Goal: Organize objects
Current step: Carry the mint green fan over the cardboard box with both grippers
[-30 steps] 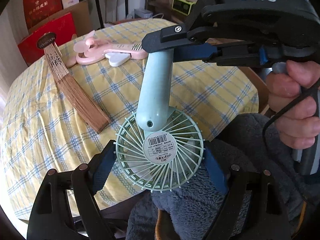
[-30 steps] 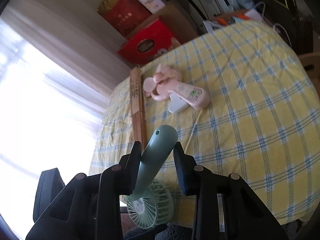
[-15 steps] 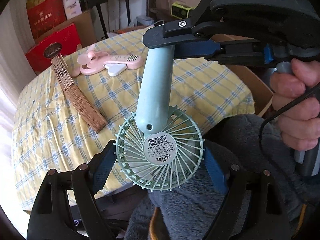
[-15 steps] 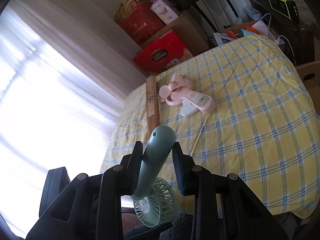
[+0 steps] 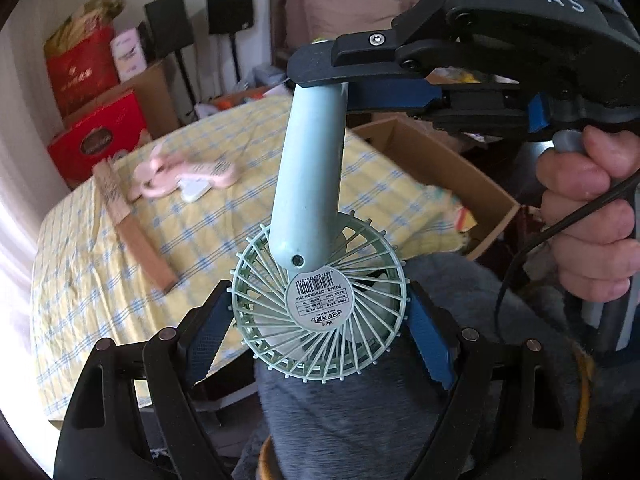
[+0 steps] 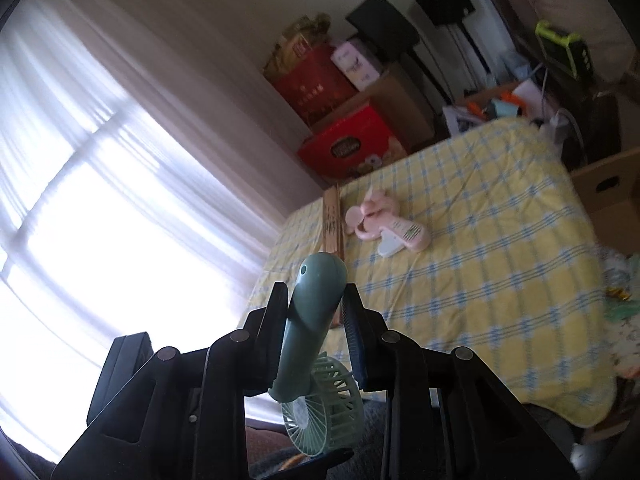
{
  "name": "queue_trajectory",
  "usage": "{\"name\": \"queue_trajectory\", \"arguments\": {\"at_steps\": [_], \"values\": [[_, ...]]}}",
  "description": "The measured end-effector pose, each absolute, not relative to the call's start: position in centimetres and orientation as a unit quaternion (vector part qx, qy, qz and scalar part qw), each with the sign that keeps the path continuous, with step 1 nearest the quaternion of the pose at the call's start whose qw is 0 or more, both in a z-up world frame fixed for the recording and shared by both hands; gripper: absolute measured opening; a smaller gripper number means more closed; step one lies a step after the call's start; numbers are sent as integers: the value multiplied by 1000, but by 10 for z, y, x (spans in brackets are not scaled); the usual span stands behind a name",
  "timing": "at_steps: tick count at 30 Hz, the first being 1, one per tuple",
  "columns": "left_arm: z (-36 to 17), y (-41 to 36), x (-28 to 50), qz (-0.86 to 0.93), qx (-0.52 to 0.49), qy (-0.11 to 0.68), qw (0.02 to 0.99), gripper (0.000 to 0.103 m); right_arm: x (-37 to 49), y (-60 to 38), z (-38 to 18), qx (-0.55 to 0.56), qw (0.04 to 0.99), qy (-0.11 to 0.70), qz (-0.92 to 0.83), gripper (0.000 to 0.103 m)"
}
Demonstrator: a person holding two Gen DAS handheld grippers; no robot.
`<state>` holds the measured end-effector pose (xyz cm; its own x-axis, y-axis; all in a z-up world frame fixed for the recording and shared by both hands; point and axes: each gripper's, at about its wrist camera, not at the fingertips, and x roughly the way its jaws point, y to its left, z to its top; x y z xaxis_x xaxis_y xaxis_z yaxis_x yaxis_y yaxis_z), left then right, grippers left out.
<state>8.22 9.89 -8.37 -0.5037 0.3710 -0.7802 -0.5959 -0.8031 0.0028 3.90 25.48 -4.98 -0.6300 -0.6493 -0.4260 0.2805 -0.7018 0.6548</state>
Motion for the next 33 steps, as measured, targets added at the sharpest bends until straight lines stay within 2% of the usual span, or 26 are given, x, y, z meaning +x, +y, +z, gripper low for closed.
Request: {"name": "queue_trajectory", "arguments": {"at_steps": [4, 12, 25, 33], "values": [[-77, 123, 96, 855, -392, 158, 300, 82, 63, 278, -38, 321, 275, -277, -863, 25], [-67, 153, 112, 853, -373, 153, 331, 82, 95, 312, -18, 293, 263, -269, -879, 25], [-81, 196, 131, 832, -390, 187, 349, 82, 124, 367, -51, 283, 242, -326, -869, 25], [-84, 215, 132, 829, -391, 203, 344, 82, 129, 380, -51, 277, 236, -331, -871, 25]]}}
